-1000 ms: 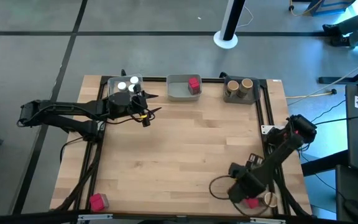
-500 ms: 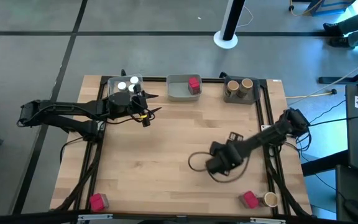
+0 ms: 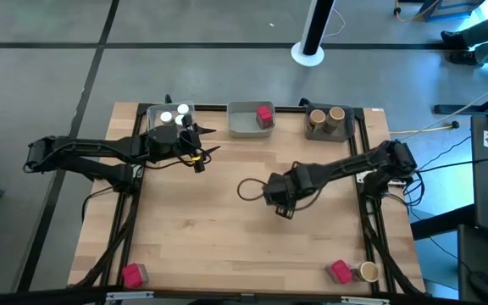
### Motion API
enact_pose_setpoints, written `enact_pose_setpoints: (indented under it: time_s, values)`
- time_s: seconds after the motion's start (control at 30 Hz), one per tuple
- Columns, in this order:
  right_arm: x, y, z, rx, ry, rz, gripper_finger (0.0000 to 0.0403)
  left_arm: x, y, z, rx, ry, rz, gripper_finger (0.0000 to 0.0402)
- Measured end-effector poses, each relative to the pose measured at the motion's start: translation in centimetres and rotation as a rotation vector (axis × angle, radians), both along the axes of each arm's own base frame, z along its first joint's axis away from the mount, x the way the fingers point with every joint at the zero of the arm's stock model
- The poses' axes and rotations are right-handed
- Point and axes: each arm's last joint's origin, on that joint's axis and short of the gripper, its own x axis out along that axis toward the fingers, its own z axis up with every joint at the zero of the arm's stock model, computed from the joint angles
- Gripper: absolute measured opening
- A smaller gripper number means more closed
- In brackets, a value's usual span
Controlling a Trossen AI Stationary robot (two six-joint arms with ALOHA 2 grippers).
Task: Sort spices by type
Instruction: Put the white seasoning bottle into the transparent bin
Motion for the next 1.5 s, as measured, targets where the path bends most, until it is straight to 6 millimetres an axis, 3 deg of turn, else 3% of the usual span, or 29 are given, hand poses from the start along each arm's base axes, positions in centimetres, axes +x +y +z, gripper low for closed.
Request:
enact_pose_setpoints:
  time_s: [0.47,0.8,1.17,1.5]
  values:
    - [1.4,-4.0,0.0,0.144,-0.068,-0.125,0.0215,0.0,0.0,0.0,-0.009,-0.005,0.003,0.0244]
    - [2.8,-4.0,0.1,0.147,-0.196,-0.089,0.0216,0.0,0.0,0.0,-0.015,-0.01,0.005,0.0244]
    - [3.3,-3.7,-2.1,0.198,-0.09,-0.084,0.0217,0.3,0.0,-0.1,-0.014,-0.018,0.004,0.0244]
    - [3.6,-3.7,-2.0,0.19,-0.125,-0.082,0.0218,0.6,0.1,-0.2,-0.01,-0.019,0.002,0.0244]
